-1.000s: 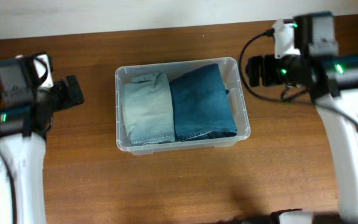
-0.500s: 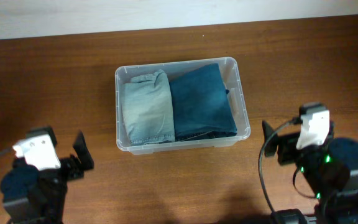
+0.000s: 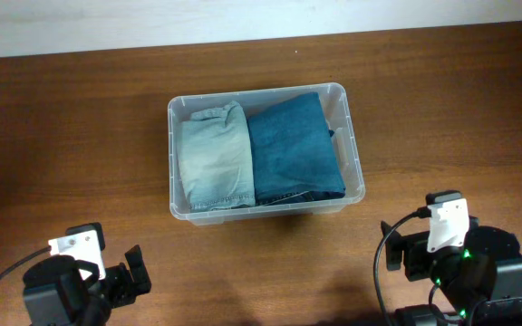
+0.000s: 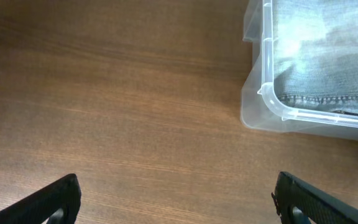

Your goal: Pack container

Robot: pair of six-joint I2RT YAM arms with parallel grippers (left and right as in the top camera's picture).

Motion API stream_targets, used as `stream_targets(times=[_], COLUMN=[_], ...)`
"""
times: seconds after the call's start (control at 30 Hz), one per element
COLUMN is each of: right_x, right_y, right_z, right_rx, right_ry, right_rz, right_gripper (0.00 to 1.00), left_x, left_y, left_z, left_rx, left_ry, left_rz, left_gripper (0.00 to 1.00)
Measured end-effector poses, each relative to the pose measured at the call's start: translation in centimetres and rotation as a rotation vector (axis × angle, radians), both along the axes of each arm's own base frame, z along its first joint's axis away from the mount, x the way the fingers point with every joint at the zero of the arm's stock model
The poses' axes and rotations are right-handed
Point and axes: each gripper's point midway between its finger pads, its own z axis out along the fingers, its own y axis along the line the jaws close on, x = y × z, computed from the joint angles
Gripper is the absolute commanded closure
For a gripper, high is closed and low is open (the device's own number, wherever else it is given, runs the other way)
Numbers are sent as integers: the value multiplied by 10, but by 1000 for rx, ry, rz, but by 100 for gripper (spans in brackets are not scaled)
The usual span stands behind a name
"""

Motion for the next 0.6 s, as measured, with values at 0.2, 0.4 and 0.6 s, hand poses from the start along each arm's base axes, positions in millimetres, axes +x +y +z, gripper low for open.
stream_targets(times=[0.2,0.4,0.6], right_x=[-5,-15,-6], right_y=[-1,-1,1], right_z=[1,22,25], right_rx=[-1,-3,6], right_ry=[-16,-230,-492], right_rz=[-1,5,18], right_gripper=[1,1,2], left_x=[0,0,0], left_y=[0,0,0], left_z=[0,0,0], left_rx=[0,0,0], left_ry=[0,0,1], left_rz=[0,0,0], left_gripper=[1,1,1])
